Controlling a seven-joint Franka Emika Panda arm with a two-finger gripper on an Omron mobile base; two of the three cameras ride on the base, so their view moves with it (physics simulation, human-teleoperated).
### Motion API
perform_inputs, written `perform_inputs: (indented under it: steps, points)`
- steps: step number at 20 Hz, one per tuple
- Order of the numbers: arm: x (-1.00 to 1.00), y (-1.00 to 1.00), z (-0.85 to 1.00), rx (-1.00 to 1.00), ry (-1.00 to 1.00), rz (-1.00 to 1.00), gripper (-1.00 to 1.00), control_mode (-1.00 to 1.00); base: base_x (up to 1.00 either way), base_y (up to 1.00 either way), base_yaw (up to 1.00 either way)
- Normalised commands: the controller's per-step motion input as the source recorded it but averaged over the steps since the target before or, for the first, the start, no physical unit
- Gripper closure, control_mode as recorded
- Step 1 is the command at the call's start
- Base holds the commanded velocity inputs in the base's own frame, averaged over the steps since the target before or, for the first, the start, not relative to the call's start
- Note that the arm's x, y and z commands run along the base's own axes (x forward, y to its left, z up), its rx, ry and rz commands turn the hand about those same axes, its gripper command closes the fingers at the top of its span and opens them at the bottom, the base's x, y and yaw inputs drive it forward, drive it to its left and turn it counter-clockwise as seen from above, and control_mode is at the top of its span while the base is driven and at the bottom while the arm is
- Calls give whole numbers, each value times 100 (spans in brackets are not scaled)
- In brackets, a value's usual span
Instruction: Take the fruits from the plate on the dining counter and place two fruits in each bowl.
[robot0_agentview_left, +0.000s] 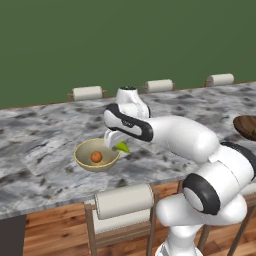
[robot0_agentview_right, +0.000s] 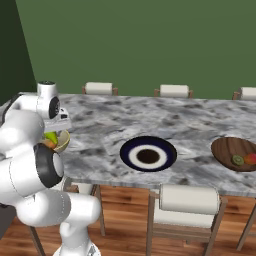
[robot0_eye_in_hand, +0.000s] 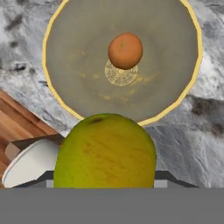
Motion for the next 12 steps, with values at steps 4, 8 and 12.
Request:
perform_inputs:
  steps: [4,8,12]
  points:
    - [31,9,0,-1,1,-10,100,-100,0,0,0]
    - [13,0,0,0,0,-8,100,-100,0,0,0]
    - [25,1,-13,0,0,-2,100,-100,0,0,0]
